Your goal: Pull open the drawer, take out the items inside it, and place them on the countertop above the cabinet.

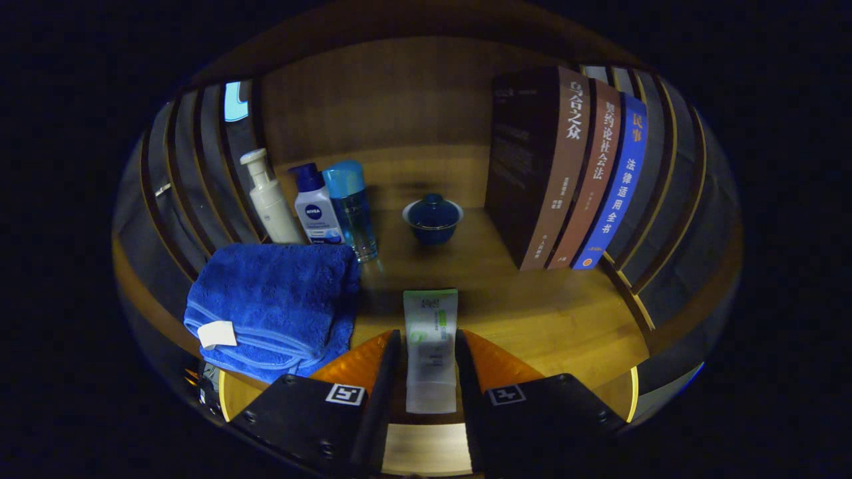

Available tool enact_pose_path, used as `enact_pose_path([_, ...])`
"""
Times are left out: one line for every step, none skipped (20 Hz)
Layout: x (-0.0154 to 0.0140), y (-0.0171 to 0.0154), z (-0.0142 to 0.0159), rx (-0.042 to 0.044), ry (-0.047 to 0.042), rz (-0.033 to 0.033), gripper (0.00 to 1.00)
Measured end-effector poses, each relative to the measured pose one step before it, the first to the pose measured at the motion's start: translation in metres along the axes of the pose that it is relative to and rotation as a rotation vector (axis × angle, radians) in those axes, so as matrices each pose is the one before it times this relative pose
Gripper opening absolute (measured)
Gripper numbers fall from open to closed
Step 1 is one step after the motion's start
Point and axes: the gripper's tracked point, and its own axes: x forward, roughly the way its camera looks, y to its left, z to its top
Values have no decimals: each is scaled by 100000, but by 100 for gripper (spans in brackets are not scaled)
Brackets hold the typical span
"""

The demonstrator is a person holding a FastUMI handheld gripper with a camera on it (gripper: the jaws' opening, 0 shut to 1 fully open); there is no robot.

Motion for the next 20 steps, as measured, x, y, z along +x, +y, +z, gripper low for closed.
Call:
enact_pose_path([-174,398,131,-1441,-219,626,61])
enact_pose_path([-268,277,75,-1507,-198,660,70])
enact_pose_path([-353,202,-210,-1682,562,-222,78])
enact_pose_path([-486,105,-174,-1002,63,-657,87])
enact_pose_path([-512,279,22,-91,-1051,-113,96])
enact_pose_path([-707,249,175,503,-2563,59,98])
enact_pose_path([-781,289,328,2568,-3635,236,99])
enact_pose_path([-893,268,524,3343,-4582,486,100])
enact_pose_path([-1248,-89,488,2383,-4462,-482,100])
enact_pose_path([-1373,-310,386,898,-3800,-1512,100])
enact_pose_path([-1690,-642,477,7,-4703,-2383,99])
enact_pose_path([-1573,-376,381,361,-3728,-1416,100])
enact_pose_path([-1737,-332,404,-260,-4529,-1657,99])
enact_pose_path([-1658,-659,362,-517,-4400,-1832,100])
enact_pose_path([-2170,-655,346,-71,-5652,-1865,100])
enact_pose_path([-1411,-240,137,448,-3539,-223,99])
enact_pose_path([-1683,7,119,959,-5032,288,99])
enact_pose_path([-1546,-174,45,696,-4079,326,99])
enact_pose_path([-1475,-199,-182,-564,-3803,198,99])
enact_pose_path([-1835,-413,-556,-1623,-3028,-325,99])
